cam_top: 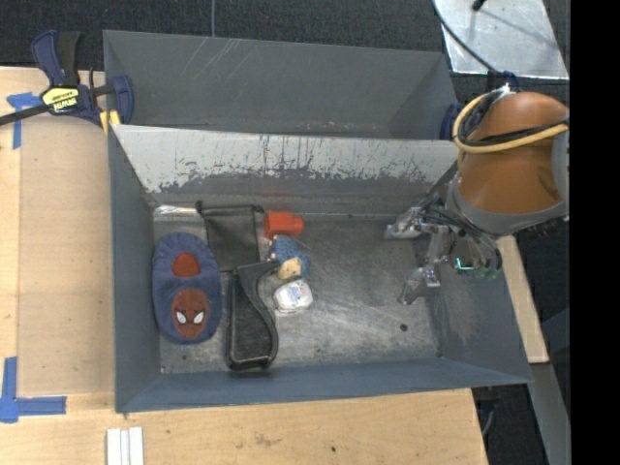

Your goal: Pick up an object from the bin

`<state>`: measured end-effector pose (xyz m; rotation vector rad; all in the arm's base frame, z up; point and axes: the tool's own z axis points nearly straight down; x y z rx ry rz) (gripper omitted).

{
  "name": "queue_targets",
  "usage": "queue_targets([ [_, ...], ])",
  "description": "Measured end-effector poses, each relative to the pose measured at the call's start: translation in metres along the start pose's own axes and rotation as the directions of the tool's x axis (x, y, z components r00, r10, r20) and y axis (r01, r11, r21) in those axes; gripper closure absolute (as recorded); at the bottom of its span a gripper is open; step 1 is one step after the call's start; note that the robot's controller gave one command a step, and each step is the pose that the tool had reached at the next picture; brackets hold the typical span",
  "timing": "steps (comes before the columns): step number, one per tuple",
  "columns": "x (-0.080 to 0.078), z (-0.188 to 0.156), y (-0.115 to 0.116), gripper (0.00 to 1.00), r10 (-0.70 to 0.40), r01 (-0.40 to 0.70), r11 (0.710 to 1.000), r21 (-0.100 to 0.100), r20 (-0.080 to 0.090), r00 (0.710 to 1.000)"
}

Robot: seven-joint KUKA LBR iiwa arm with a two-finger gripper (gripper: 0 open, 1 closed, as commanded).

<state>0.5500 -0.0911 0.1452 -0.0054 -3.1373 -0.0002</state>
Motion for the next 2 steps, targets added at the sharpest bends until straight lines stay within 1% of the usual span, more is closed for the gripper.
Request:
queue_targets([
  [1,-0.070,0.035,0.068,0.00,0.098,-0.098,0.995,-0.004,0.009,0.995],
  [2,-0.068,0.048,0.176,0.00,0.013,-0.013,1.000,-0.001,0.006,1.000],
])
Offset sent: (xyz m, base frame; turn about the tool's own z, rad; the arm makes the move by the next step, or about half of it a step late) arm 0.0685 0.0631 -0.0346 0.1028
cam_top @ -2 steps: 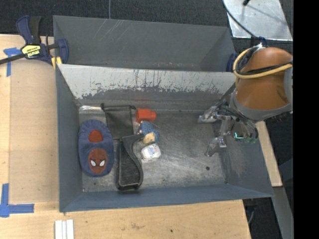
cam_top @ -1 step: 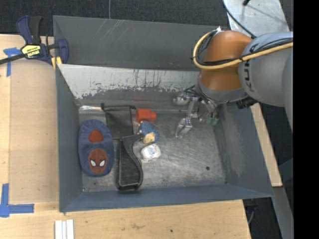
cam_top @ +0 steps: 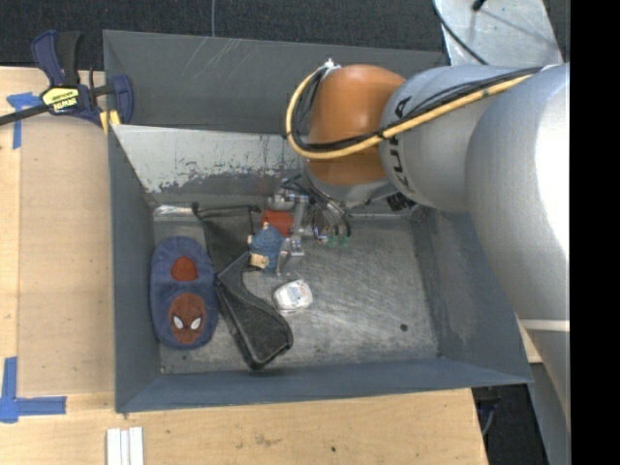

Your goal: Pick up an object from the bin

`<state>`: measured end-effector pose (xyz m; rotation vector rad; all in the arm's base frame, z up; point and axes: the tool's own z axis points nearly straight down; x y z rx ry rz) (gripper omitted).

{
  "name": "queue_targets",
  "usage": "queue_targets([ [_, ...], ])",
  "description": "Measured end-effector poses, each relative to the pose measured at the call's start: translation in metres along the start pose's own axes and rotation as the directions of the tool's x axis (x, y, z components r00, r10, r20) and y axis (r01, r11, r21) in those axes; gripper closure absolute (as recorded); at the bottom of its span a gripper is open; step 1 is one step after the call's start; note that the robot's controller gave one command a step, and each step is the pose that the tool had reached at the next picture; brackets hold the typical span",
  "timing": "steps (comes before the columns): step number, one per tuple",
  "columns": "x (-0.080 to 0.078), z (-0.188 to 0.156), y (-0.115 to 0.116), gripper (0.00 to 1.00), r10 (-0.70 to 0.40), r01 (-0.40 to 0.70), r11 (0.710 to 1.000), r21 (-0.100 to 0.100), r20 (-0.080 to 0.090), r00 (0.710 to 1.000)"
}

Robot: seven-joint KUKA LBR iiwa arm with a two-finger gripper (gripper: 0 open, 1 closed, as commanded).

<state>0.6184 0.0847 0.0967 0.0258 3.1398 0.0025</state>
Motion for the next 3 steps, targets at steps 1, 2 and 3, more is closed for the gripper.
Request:
queue_targets([
  [1,-0.007,0.018,0.013,0.00,0.062,-0.062,0.998,0.005,0.006,0.998],
  [2,-0.010,0.017,0.015,1.00,0.059,-0.059,0.998,-0.002,0.026,0.998],
  [3,-0.011,-0.163,0.028,1.00,0.092,-0.092,0.996,-0.002,0.012,0.996],
])
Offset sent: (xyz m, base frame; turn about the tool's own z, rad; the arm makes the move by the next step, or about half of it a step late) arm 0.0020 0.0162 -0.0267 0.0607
